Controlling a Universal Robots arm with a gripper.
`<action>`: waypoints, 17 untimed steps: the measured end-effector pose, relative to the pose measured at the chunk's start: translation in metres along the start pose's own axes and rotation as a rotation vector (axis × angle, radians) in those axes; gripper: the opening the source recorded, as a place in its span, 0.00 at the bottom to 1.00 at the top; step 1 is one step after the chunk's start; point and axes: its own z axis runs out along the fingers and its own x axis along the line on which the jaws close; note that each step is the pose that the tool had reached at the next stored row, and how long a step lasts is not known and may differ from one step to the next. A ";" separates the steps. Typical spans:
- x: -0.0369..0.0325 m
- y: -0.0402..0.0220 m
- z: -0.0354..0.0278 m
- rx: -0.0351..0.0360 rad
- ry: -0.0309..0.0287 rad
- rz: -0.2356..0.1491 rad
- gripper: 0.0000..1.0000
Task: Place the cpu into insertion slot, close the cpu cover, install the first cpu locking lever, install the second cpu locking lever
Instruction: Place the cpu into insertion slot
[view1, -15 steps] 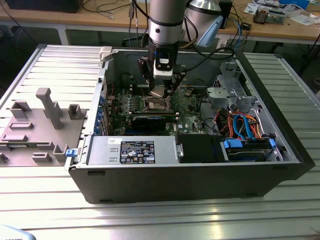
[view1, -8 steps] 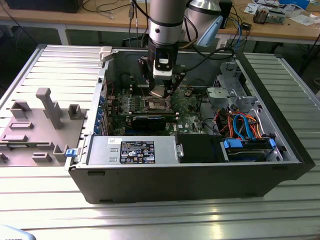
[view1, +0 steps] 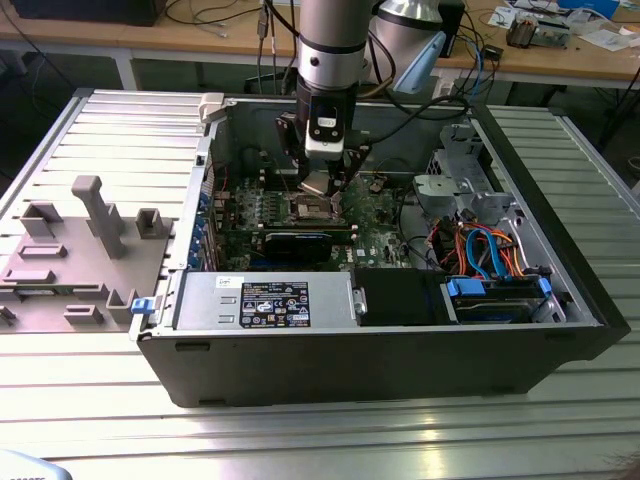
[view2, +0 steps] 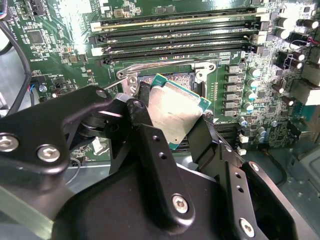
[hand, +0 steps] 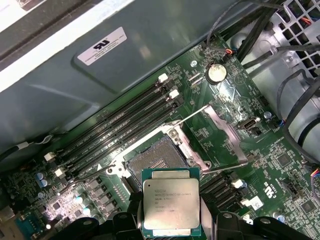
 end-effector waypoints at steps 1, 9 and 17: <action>0.0000 0.0000 0.0001 -0.0001 0.0000 0.001 0.55; 0.0000 0.0000 0.0003 -0.0002 -0.0001 0.012 0.55; 0.0000 0.0000 0.0006 -0.0004 -0.0002 0.023 0.55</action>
